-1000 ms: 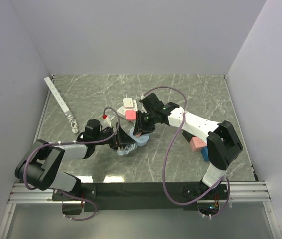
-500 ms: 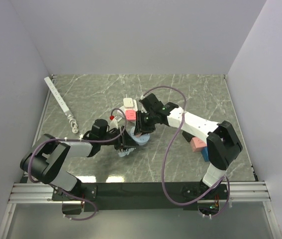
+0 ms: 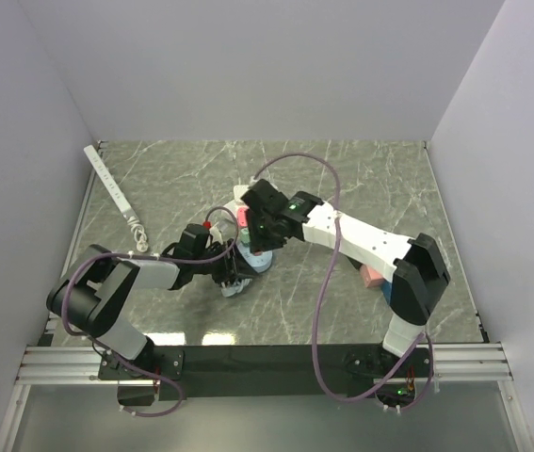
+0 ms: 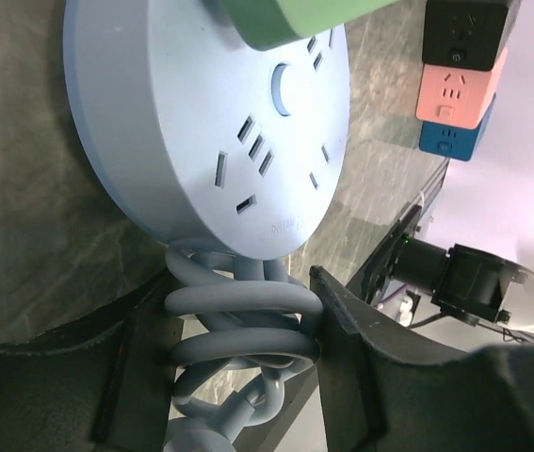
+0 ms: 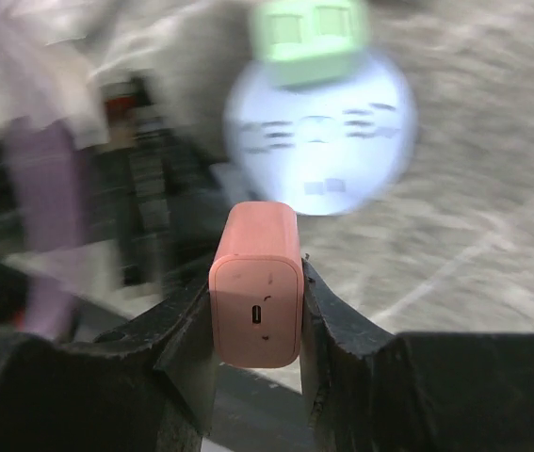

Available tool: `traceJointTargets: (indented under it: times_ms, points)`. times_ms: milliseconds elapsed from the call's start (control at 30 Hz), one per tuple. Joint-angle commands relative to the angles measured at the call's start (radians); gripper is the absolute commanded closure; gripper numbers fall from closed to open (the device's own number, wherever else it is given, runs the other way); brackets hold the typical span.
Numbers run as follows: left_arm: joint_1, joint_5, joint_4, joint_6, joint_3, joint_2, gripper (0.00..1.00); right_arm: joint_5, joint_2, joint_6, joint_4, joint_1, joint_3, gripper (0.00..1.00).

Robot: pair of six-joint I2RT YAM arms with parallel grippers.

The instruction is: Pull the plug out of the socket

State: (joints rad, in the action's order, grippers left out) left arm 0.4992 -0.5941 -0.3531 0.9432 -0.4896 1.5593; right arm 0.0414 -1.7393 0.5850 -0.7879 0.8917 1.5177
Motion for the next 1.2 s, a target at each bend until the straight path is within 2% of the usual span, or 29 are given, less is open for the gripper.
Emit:
traceJointTargets:
  times_ms: [0, 100, 167, 200, 300, 400, 433, 467, 500, 567, 600, 667, 700, 767, 800, 900, 1000, 1067, 1133, 1167]
  points:
    - [0.001, 0.019, 0.012, -0.018, -0.03, -0.041, 1.0, 0.112, 0.101, 0.05, -0.013, -0.12, -0.066, 1.0]
    - [0.001, 0.013, 0.048, -0.056, -0.044, -0.039, 1.0, 0.147, 0.17, 0.058, 0.025, -0.287, -0.184, 1.0]
    - [0.001, 0.023, 0.126, -0.11, -0.061, -0.035, 1.0, 0.16, 0.178, 0.05, 0.045, -0.367, -0.244, 1.0]
    - [0.001, 0.033, 0.147, -0.13, -0.075, -0.038, 1.0, 0.157, 0.172, 0.033, 0.055, -0.449, -0.258, 1.0]
    - [0.001, 0.042, 0.232, -0.194, -0.096, -0.048, 1.0, 0.163, 0.127, 0.023, 0.075, -0.578, -0.278, 1.0]
    - [0.002, 0.033, 0.279, -0.234, -0.102, -0.059, 1.0, 0.146, 0.078, 0.039, 0.108, -0.683, -0.287, 1.0]
    - [0.002, 0.028, 0.289, -0.242, -0.106, -0.059, 1.0, 0.15, 0.066, 0.044, 0.113, -0.697, -0.283, 0.97]
    - [0.004, 0.024, 0.293, -0.248, -0.104, -0.064, 1.0, 0.156, 0.046, 0.045, 0.119, -0.709, -0.284, 0.91]
    - [0.01, 0.019, 0.292, -0.247, -0.101, -0.062, 1.0, 0.167, 0.037, 0.052, 0.121, -0.718, -0.286, 0.74]
    - [0.021, 0.02, 0.304, -0.251, -0.104, -0.059, 1.0, 0.172, 0.002, 0.052, 0.116, -0.74, -0.278, 0.68]
    - [0.035, 0.03, 0.328, -0.256, -0.11, -0.059, 1.0, 0.178, -0.006, 0.05, 0.118, -0.743, -0.278, 0.58]
    - [0.048, 0.043, 0.341, -0.265, -0.113, -0.062, 0.99, 0.181, -0.016, 0.047, 0.128, -0.746, -0.283, 0.49]
    - [0.064, 0.04, 0.339, -0.264, -0.112, -0.062, 1.0, 0.186, -0.011, 0.042, 0.127, -0.749, -0.283, 0.36]
    - [0.079, 0.048, 0.35, -0.27, -0.115, -0.068, 1.0, 0.193, 0.01, 0.038, 0.119, -0.749, -0.277, 0.25]
    - [0.094, 0.056, 0.35, -0.273, -0.119, -0.068, 1.0, 0.199, 0.024, 0.035, 0.115, -0.749, -0.275, 0.14]
    - [0.116, 0.086, 0.394, -0.279, -0.124, -0.077, 0.99, 0.193, 0.105, 0.013, 0.105, -0.748, -0.278, 0.08]
    - [0.133, 0.097, 0.402, -0.281, -0.121, -0.091, 1.0, 0.08, 0.211, -0.065, 0.136, -0.711, -0.301, 0.07]
    - [0.142, 0.08, 0.399, -0.284, -0.124, -0.084, 0.99, -0.077, 0.266, -0.135, 0.177, -0.663, -0.326, 0.07]
    - [0.162, 0.047, 0.399, -0.288, -0.13, -0.076, 1.0, -0.164, 0.265, -0.218, 0.17, -0.59, -0.32, 0.07]
    - [0.167, 0.034, 0.399, -0.293, -0.138, -0.068, 0.99, -0.255, 0.261, -0.265, 0.173, -0.571, -0.323, 0.07]
